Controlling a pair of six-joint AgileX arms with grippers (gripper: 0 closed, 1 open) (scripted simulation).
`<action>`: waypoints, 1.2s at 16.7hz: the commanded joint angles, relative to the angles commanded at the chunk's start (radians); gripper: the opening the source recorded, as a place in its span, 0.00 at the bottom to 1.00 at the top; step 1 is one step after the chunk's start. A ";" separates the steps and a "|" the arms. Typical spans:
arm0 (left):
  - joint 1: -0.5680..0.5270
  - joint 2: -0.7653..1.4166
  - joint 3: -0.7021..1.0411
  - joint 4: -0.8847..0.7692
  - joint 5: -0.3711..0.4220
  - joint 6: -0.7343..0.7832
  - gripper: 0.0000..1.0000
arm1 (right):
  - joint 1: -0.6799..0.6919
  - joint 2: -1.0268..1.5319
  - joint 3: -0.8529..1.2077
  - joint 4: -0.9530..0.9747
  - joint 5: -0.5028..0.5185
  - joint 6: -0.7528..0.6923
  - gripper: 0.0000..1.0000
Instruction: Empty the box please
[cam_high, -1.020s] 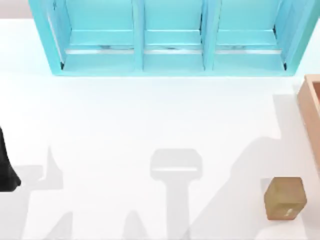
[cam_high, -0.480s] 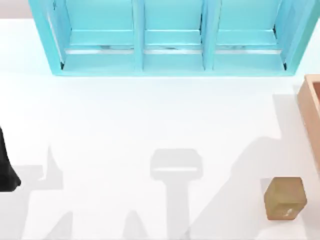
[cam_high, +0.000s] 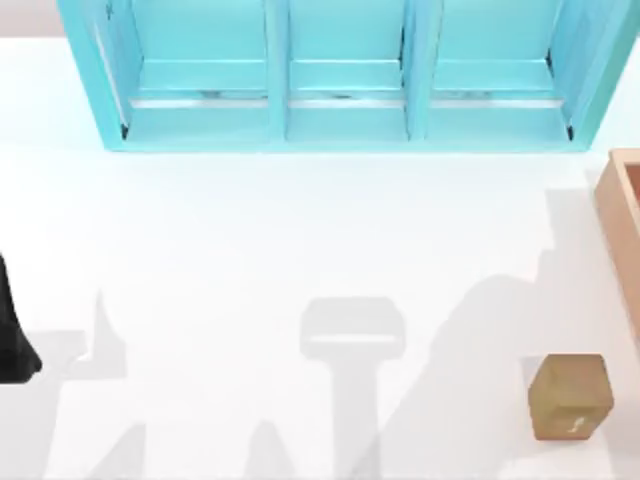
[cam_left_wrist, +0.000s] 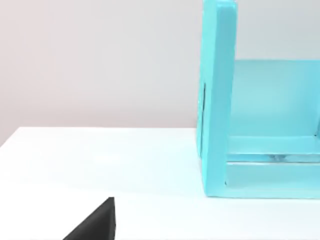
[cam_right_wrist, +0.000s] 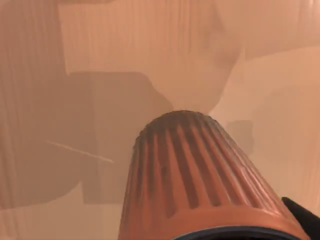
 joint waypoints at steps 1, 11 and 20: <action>0.000 0.000 0.000 0.000 0.000 0.000 1.00 | -0.003 -0.010 0.039 -0.038 -0.009 -0.002 0.00; 0.000 0.000 0.000 0.000 0.000 0.000 1.00 | 0.000 -0.004 0.356 -0.367 0.027 -0.013 0.00; 0.000 0.000 0.000 0.000 0.000 0.000 1.00 | 0.041 0.000 0.368 -0.390 0.047 0.029 0.00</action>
